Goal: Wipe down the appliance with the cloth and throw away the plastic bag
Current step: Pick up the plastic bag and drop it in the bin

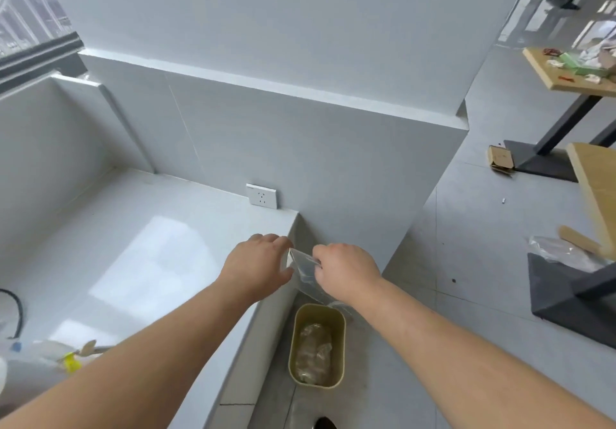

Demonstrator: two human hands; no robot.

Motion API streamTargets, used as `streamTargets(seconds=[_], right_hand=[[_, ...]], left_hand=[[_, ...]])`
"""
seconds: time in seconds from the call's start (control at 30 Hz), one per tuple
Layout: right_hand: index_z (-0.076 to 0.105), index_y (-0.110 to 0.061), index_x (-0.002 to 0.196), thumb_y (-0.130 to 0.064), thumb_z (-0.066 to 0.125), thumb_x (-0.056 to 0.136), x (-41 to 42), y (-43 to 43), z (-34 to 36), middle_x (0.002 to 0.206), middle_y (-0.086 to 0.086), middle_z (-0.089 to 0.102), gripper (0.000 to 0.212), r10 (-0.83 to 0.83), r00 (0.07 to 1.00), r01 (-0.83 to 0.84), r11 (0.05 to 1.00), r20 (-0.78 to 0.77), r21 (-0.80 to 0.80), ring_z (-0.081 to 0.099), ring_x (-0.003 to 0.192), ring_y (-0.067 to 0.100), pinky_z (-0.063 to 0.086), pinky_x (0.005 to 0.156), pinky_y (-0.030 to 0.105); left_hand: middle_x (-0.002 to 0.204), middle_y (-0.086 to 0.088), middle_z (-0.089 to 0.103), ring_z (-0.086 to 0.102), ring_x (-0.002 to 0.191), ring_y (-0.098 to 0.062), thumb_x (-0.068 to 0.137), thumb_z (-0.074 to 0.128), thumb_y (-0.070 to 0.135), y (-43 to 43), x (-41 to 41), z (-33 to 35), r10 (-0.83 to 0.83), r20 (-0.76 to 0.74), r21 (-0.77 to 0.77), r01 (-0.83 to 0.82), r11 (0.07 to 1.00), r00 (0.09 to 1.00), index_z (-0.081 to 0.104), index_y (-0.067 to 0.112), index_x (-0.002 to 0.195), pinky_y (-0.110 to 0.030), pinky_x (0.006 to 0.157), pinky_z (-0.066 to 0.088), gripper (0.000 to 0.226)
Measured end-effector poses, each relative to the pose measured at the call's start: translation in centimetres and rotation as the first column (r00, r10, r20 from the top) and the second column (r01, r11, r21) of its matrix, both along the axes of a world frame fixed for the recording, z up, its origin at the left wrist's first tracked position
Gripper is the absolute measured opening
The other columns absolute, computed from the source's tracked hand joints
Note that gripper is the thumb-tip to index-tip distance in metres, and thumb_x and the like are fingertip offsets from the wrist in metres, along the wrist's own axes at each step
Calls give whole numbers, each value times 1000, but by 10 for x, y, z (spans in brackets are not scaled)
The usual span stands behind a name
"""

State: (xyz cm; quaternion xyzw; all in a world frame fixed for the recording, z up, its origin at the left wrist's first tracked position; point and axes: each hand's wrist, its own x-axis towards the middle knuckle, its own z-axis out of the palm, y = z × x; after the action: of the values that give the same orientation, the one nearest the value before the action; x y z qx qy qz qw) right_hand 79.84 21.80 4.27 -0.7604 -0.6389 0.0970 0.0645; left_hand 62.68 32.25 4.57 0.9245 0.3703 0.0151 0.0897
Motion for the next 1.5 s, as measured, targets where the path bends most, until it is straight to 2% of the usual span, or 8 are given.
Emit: streamTargets(seconds=[0.1, 0.23, 0.47, 0.7, 0.93, 1.2, 1.33, 1.5], right_hand=[[48, -22, 87, -20, 52, 94, 9, 6, -27, 78, -1, 53, 8, -55, 998, 56, 997, 11, -47, 60, 73, 29, 40, 56, 34], [46, -20, 86, -17, 51, 93, 20, 12, -71, 75, -1, 50, 9, -152, 988, 149, 982, -22, -115, 55, 71, 31, 31, 50, 32], [41, -21, 82, -16, 51, 90, 30, 19, -138, 72, -1, 49, 14, -354, 928, 319, 917, -117, -240, 52, 73, 31, 31, 50, 32], [48, -21, 86, -19, 52, 88, 23, 19, -192, 78, 1, 57, 5, -460, 876, 396, 858, -145, -327, 54, 71, 30, 28, 47, 28], [56, -15, 94, -16, 55, 88, 8, 15, -243, 96, 10, 69, 7, -544, 815, 435, 803, -201, -409, 63, 87, 36, 45, 65, 32], [64, -16, 109, -20, 59, 92, 1, 16, -303, 108, 12, 68, 18, -615, 749, 466, 753, -245, -464, 64, 97, 36, 44, 71, 30], [63, -20, 106, -23, 58, 94, -4, 19, -332, 99, 7, 67, 14, -632, 722, 465, 744, -282, -479, 57, 82, 30, 46, 69, 30], [59, -20, 106, -20, 53, 95, -9, 21, -362, 95, 6, 65, 12, -650, 713, 477, 724, -262, -498, 55, 79, 28, 45, 66, 31]], left_hand=[[149, 9, 54, 50, 133, -22, 86, 61, 57, 9, 1, -29, 25, -50, -49, -27, 998, 998, 48, 35, 144, -38, 101, 49, 63], [168, 4, 31, 29, 152, -24, 80, 61, 63, 14, -3, -69, 63, -91, -101, -72, 992, 994, 38, 37, 153, -45, 122, 31, 80], [173, 3, 11, 8, 160, -25, 81, 54, 74, 22, -22, -123, 78, -127, -83, -89, 993, 989, 24, 41, 157, -55, 128, 14, 88], [171, -1, 18, 13, 157, -28, 82, 53, 69, 25, -38, -156, 94, -116, -90, -105, 990, 989, 25, 38, 153, -63, 122, 21, 82], [169, -5, 22, 13, 157, -32, 82, 56, 56, 13, -35, -177, 149, -35, -23, -150, 988, 988, 31, 32, 151, -71, 119, 18, 77], [166, -5, 26, 19, 156, -32, 84, 55, 56, 14, -37, -196, 162, 33, 73, -164, 984, 986, 37, 29, 150, -71, 118, 21, 74], [166, -5, 27, 19, 156, -31, 84, 56, 57, 15, -39, -199, 167, 55, 82, -171, 982, 984, 39, 29, 149, -70, 118, 20, 74], [167, -4, 28, 19, 156, -30, 83, 56, 57, 14, -38, -199, 172, 64, 80, -177, 981, 983, 40, 30, 149, -69, 119, 19, 73]])
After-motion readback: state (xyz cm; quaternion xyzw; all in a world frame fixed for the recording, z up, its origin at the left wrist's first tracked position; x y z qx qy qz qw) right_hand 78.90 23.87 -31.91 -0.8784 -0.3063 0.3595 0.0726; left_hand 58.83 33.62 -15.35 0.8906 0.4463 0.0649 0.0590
